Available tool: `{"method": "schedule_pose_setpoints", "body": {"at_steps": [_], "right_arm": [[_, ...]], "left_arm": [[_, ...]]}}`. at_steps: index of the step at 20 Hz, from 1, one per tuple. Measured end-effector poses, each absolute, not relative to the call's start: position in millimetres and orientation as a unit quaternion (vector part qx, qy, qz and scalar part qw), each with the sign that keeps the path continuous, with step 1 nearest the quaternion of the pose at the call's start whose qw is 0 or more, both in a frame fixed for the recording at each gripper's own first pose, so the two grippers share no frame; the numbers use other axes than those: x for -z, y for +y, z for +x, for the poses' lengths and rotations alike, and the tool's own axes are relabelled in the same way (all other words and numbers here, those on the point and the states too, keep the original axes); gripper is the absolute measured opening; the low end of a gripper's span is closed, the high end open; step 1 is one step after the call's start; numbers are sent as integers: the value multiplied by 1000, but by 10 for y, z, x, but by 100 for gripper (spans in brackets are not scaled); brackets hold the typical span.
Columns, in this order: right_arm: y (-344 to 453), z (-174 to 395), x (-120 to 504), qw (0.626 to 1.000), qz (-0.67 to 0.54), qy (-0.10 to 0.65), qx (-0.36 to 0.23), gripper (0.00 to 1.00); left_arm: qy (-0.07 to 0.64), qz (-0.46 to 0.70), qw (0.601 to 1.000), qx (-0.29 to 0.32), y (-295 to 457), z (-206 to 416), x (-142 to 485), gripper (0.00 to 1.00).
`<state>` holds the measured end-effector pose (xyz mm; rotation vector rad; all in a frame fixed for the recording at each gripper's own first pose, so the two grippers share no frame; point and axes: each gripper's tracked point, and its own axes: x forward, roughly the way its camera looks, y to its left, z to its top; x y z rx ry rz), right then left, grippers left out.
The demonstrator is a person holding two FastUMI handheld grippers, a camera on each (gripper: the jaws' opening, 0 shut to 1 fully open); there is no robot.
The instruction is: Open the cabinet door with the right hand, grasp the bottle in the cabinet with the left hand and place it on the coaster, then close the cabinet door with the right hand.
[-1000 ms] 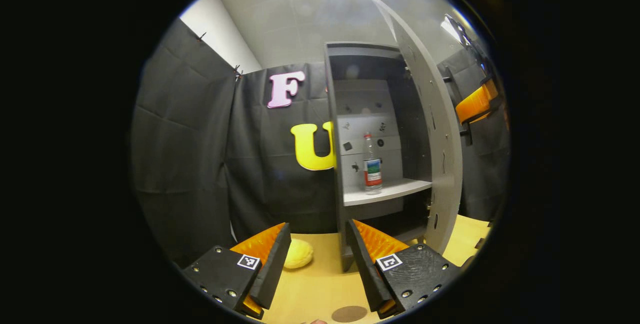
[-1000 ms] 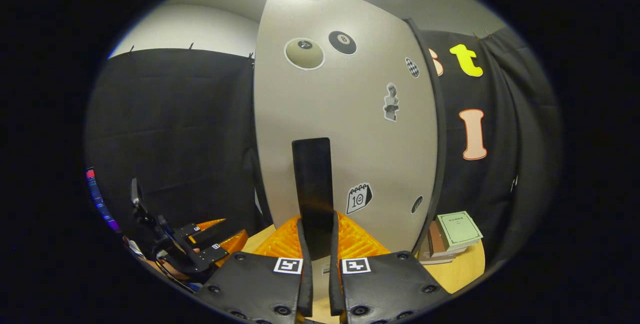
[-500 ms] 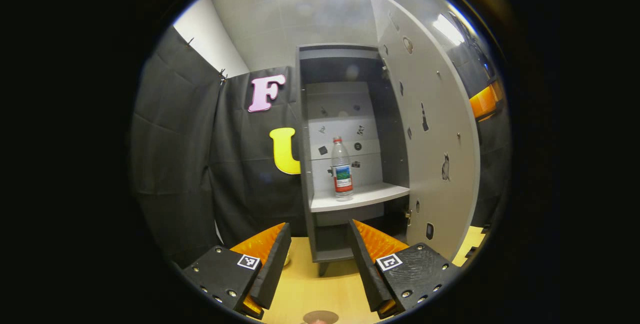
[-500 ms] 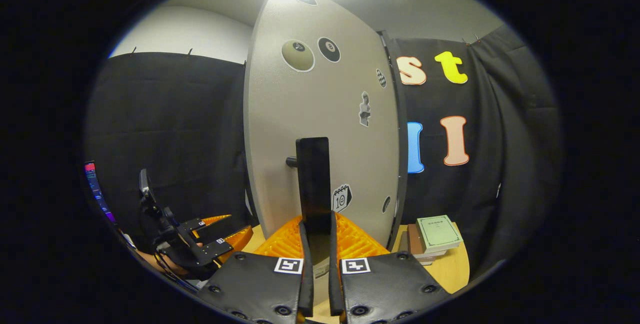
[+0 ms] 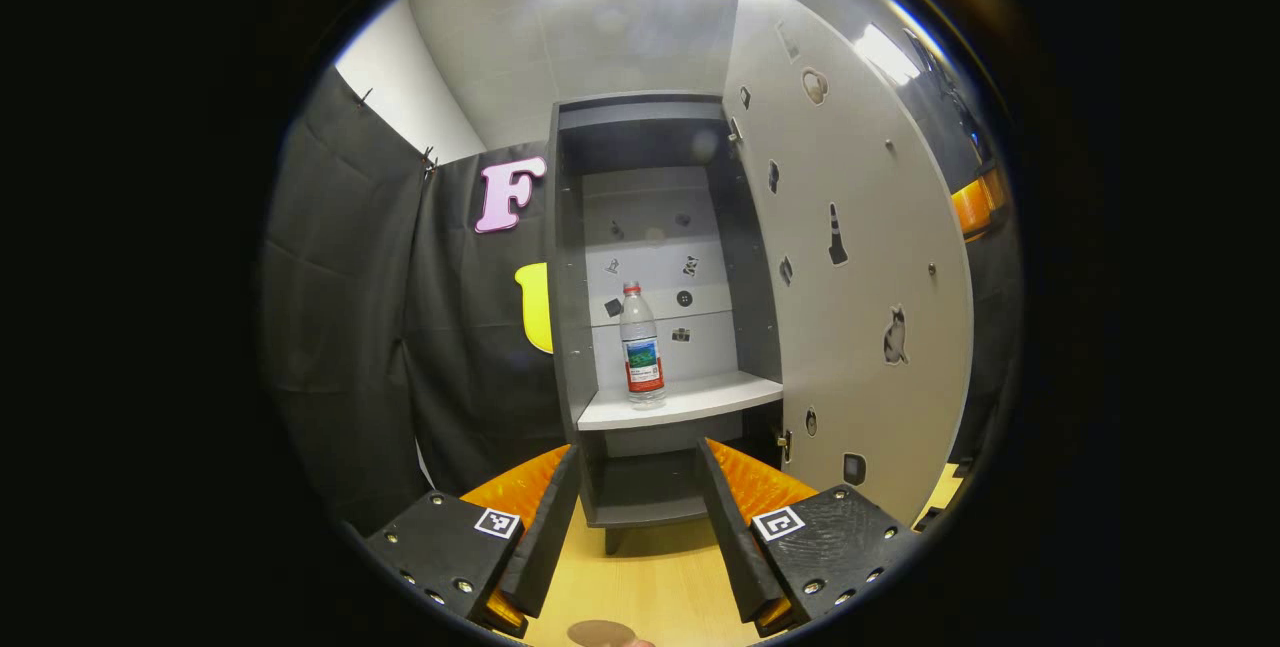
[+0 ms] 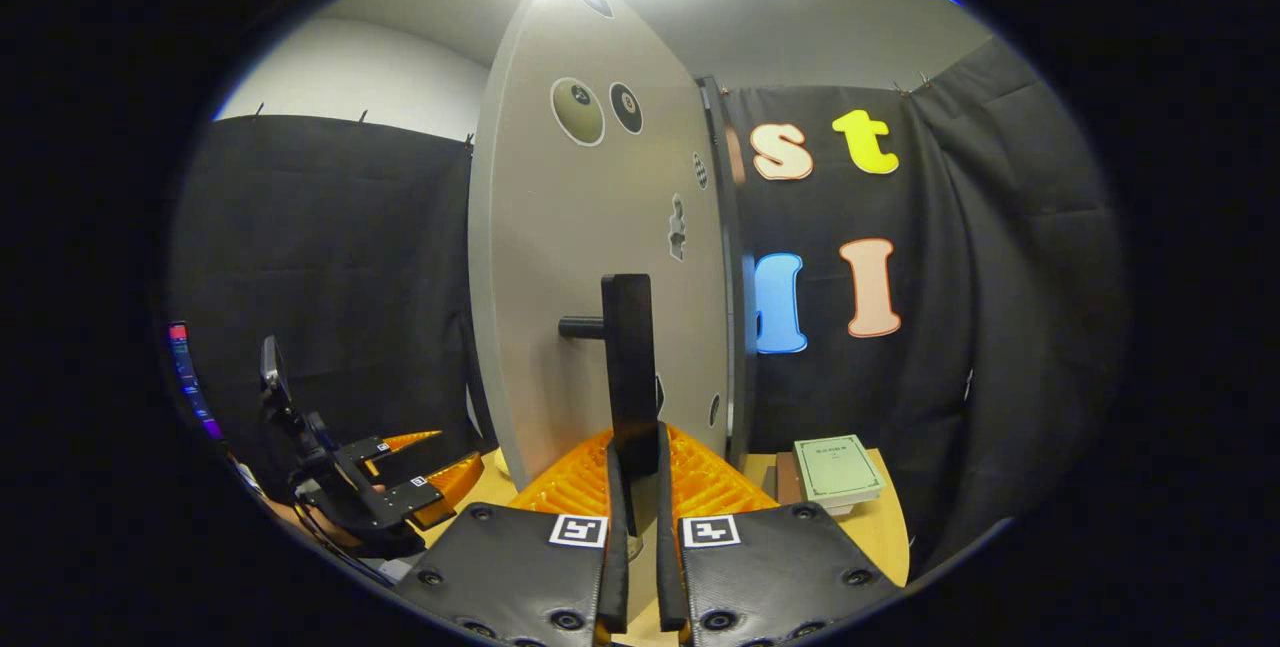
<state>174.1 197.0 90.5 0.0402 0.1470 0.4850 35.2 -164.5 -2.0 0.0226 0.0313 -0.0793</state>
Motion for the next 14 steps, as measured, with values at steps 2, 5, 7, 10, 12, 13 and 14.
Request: {"method": "schedule_pose_setpoints", "body": {"at_steps": [2, 5, 7, 10, 12, 13, 14], "right_arm": [[1814, 1807, -910, 971, 16, 69, -229, 13], [1731, 1871, -912, 968, 32, 70, -241, 13], [1767, 1864, -914, 963, 39, 66, -258, 13], [1645, 1848, -926, 966, 15, 58, -253, 13], [1668, 1684, -864, 960, 19, 66, -271, 16], [1647, 1583, -872, 958, 22, 67, -278, 16], [1572, 1531, -861, 959, 18, 70, -274, 16]], "left_arm": [[15, 12, 999, 33, -1736, 305, -6, 64], [12, 15, 1000, 22, -1845, 203, -49, 64], [9, 23, 1000, 12, -1884, 131, -100, 66], [5, 31, 1000, 0, -1861, 138, -182, 66], [2, 34, 999, -5, -1865, 118, -236, 69], [0, 36, 999, -8, -1876, 113, -276, 66], [-3, 36, 999, -8, -1884, 116, -301, 67]]}}
